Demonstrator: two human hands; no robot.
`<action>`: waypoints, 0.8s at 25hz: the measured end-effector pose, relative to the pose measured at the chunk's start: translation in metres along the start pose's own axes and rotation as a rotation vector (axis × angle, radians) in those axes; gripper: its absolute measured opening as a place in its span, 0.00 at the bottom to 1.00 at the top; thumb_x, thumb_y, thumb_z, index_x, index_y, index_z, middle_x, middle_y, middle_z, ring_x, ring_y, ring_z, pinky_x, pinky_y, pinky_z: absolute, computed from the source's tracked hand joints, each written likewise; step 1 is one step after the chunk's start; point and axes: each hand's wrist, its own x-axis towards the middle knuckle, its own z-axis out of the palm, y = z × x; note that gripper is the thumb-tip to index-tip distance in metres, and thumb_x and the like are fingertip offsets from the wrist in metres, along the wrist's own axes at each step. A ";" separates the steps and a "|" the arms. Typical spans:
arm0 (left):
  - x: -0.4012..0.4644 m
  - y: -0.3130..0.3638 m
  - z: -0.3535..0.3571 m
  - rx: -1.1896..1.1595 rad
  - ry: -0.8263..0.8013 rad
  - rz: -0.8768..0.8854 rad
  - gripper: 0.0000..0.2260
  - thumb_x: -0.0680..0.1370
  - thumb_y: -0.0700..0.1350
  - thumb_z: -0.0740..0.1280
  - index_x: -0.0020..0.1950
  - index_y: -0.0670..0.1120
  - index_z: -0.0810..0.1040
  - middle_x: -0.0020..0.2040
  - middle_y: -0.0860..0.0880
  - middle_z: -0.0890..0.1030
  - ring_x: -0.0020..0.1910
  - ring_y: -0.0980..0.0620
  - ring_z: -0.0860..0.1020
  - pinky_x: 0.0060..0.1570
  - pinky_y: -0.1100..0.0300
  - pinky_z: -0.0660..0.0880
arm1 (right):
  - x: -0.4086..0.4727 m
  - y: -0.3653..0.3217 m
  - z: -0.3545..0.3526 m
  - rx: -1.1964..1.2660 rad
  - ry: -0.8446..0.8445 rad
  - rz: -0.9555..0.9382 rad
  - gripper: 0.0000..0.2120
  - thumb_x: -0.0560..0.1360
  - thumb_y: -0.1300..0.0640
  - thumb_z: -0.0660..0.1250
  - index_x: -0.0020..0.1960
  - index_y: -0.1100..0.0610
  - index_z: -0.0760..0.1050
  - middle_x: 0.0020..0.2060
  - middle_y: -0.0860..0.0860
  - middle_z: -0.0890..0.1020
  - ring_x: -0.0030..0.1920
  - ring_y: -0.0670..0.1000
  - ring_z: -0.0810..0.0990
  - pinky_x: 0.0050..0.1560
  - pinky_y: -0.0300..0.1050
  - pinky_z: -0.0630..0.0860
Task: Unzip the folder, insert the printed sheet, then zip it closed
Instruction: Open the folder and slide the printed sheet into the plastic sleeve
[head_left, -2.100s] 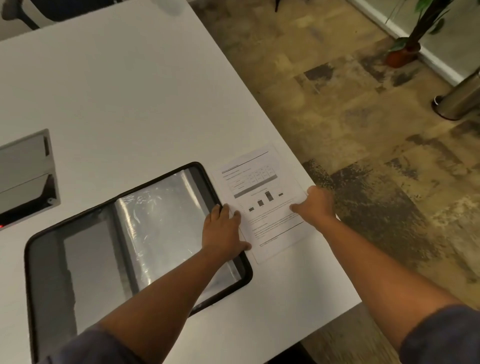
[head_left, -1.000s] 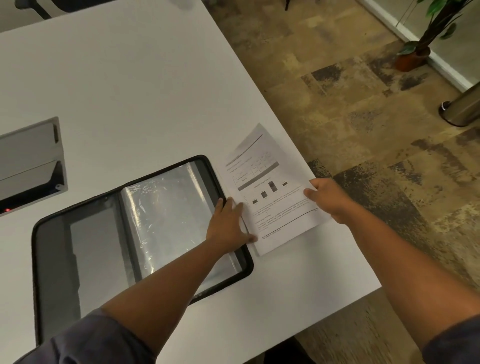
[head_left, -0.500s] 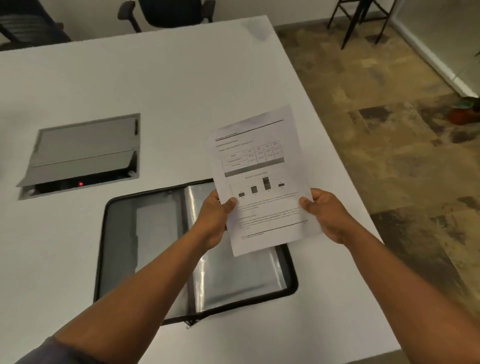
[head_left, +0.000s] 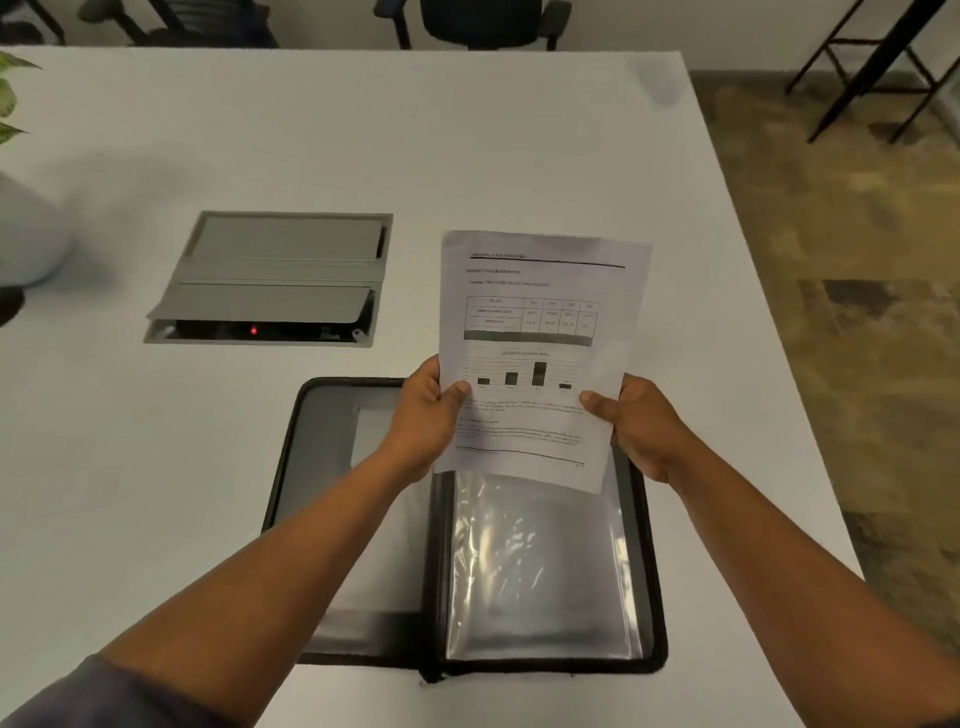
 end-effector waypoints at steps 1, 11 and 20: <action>0.008 -0.001 -0.002 0.010 0.000 -0.006 0.15 0.84 0.39 0.62 0.62 0.59 0.75 0.58 0.59 0.82 0.58 0.58 0.80 0.52 0.66 0.76 | 0.008 -0.003 0.002 -0.033 0.009 0.003 0.14 0.79 0.61 0.66 0.64 0.55 0.78 0.57 0.53 0.84 0.55 0.55 0.85 0.54 0.57 0.81; 0.094 -0.041 -0.012 -0.040 0.204 -0.250 0.08 0.81 0.40 0.63 0.54 0.51 0.79 0.50 0.50 0.85 0.49 0.50 0.83 0.46 0.56 0.79 | 0.097 -0.010 -0.016 -0.007 0.113 0.070 0.14 0.79 0.65 0.66 0.63 0.59 0.77 0.57 0.55 0.83 0.56 0.55 0.83 0.58 0.56 0.79; 0.098 -0.090 0.015 1.000 -0.275 0.212 0.20 0.77 0.62 0.66 0.67 0.57 0.77 0.64 0.54 0.76 0.64 0.48 0.68 0.58 0.54 0.61 | 0.150 -0.006 -0.039 0.205 0.303 0.045 0.15 0.79 0.63 0.66 0.65 0.57 0.76 0.59 0.55 0.83 0.57 0.55 0.83 0.53 0.56 0.81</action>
